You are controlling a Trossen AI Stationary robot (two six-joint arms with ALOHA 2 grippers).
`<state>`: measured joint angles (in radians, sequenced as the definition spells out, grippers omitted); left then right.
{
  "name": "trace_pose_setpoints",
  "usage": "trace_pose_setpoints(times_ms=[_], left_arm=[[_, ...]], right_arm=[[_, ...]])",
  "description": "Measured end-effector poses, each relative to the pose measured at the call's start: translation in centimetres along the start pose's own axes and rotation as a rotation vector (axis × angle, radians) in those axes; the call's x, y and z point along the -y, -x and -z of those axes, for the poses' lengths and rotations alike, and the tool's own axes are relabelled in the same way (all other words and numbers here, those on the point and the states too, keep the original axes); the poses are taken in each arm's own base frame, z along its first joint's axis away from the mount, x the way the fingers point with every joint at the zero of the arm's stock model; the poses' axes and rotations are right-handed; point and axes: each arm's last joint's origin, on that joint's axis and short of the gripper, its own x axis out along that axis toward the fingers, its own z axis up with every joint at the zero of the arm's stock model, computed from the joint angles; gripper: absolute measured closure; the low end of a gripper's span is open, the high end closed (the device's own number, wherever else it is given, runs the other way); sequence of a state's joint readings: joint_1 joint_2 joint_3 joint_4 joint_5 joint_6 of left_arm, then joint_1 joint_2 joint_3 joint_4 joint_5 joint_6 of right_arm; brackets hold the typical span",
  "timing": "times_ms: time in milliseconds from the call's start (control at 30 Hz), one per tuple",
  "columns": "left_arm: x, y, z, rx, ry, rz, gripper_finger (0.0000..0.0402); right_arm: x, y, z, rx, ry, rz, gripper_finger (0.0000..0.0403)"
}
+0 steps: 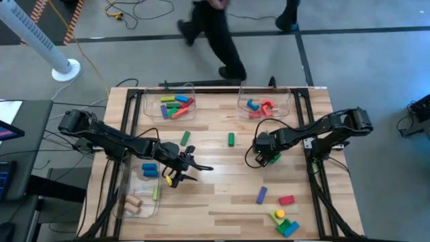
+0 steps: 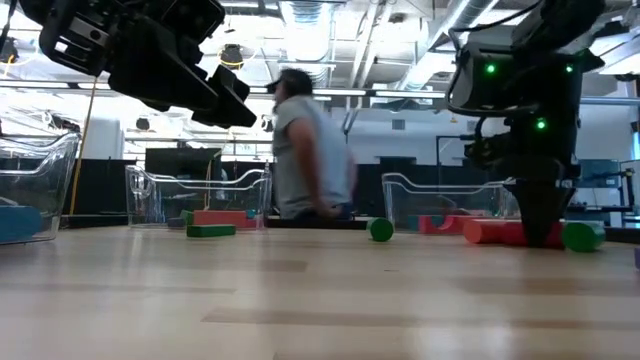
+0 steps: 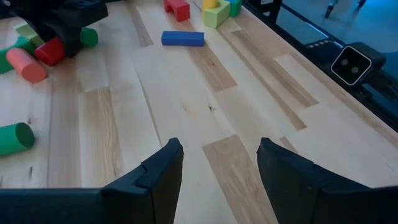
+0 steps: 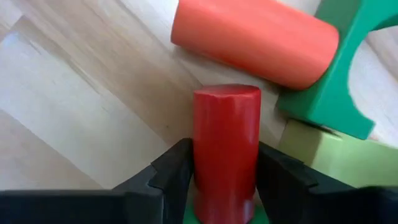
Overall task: Sort blocks by size
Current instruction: Put the red cylindrical block into the bottom left transparent bin
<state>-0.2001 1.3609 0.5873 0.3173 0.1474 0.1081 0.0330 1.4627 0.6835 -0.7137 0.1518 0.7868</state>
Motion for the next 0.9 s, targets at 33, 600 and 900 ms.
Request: trace_pose_setpoints(times_ms=[33,600,900], left_arm=[[0.0,0.0,0.0,0.0,0.0,0.0,0.0204],[-0.3,0.0,-0.5,0.043,-0.075,-0.091,0.0204],[-0.5,0.1,-1.2,0.093,-0.25,-0.164,0.0204]], right_arm=[[0.0,-0.1,0.1,0.003,-0.004,-0.004,0.0213],[-2.8,1.0,0.5,0.091,0.078,-0.13,0.0234],[-6.8,4.2,-1.2,0.271,0.2,-0.428,0.0235]])
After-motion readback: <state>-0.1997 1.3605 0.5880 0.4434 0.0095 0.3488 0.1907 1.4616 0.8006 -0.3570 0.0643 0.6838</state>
